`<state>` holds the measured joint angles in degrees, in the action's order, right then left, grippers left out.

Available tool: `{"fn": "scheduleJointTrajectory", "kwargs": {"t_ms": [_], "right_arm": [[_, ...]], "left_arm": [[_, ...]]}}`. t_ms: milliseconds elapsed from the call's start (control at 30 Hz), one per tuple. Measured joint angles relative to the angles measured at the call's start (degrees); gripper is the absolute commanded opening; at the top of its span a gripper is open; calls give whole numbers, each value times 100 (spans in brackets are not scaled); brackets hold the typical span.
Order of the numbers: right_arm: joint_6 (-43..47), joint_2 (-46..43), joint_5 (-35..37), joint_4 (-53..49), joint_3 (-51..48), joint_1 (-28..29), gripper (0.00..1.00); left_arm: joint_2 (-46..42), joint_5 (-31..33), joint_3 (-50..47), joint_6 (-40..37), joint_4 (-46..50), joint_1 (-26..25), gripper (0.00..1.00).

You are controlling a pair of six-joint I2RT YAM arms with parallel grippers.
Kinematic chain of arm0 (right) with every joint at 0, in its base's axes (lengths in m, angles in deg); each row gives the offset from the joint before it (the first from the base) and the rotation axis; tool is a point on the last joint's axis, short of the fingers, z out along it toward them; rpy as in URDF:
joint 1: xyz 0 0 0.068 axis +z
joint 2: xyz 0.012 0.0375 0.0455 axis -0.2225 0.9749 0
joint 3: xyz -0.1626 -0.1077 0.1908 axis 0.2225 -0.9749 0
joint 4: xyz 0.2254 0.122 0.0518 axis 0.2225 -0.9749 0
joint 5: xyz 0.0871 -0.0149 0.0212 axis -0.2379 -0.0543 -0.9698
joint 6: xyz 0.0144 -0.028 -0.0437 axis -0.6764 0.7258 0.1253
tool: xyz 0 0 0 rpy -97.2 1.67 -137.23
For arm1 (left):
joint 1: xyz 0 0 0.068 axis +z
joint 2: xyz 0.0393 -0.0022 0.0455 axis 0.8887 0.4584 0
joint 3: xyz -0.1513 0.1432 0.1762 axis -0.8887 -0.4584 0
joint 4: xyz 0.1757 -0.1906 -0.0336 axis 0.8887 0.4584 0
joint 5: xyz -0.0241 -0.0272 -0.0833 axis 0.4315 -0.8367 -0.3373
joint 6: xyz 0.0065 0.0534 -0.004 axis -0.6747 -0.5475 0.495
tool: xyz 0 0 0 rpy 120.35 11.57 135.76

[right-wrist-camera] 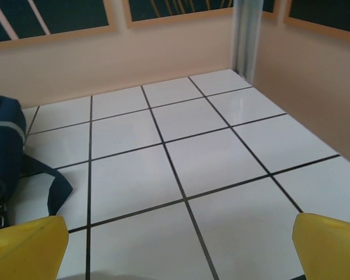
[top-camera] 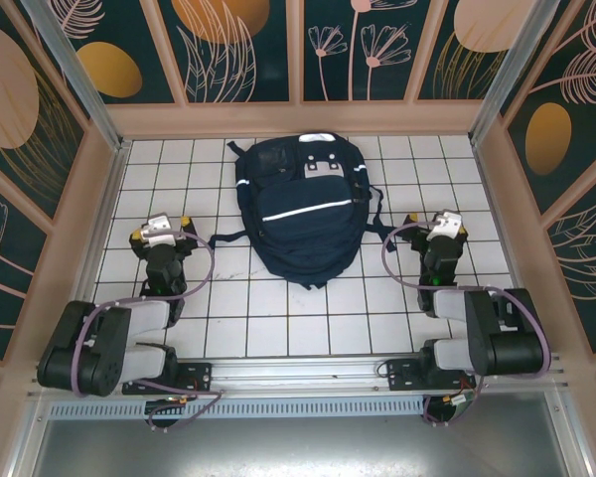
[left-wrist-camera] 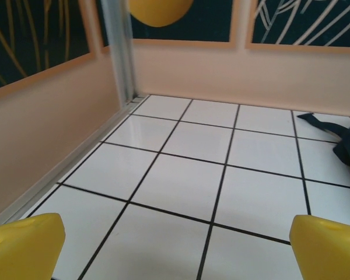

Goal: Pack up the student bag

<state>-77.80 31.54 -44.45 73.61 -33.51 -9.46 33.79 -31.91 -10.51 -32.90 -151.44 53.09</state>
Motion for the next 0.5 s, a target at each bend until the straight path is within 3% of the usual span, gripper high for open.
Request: {"fn": "scheduleJointTrajectory", "kwargs": {"t_ms": [233, 500], "right_arm": [[133, 710, -426, 846, -35, -129, 99], [114, 1010, -446, 1082, -24, -184, 99]], "left_arm": [[544, -501, -9, -229, -807, 168, 99], [874, -887, 133, -129, -885, 542, 98]]}}
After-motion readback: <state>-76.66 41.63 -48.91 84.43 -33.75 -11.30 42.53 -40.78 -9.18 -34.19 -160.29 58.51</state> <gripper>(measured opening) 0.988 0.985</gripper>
